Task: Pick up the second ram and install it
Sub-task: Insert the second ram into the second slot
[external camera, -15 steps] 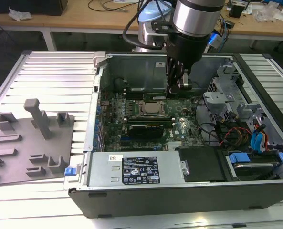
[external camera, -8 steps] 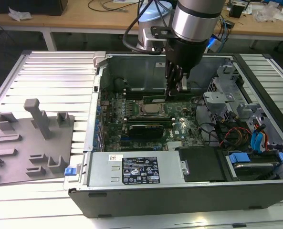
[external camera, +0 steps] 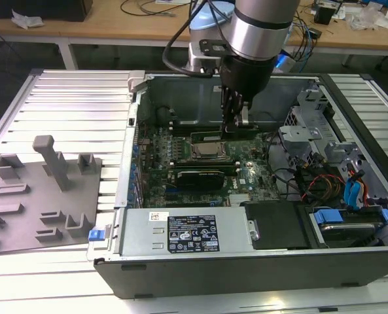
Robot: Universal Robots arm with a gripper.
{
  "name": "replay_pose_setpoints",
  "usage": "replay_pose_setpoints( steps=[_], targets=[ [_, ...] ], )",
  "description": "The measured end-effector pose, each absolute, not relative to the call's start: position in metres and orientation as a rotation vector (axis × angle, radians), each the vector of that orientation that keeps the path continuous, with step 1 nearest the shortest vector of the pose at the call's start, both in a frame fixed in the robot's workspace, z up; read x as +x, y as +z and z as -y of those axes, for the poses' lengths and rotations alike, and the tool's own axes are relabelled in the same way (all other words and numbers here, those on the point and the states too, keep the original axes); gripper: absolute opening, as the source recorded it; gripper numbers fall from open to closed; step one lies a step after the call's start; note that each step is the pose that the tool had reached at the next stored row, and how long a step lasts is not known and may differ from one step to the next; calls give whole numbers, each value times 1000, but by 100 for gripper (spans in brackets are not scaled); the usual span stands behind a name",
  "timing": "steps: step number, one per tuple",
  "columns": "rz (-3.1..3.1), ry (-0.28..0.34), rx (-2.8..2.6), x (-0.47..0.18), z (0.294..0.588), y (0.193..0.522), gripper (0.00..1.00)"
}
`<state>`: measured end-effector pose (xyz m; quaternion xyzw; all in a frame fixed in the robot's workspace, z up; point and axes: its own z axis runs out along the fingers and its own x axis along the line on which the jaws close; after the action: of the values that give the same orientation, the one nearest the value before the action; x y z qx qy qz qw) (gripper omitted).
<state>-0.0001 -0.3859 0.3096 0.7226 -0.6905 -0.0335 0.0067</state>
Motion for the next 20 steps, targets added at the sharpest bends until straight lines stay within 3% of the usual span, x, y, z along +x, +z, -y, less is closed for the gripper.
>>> replay_pose_setpoints(
  steps=[20],
  targets=[
    [2278, -119, 2157, -15, 384, 291, 14]
  ],
)
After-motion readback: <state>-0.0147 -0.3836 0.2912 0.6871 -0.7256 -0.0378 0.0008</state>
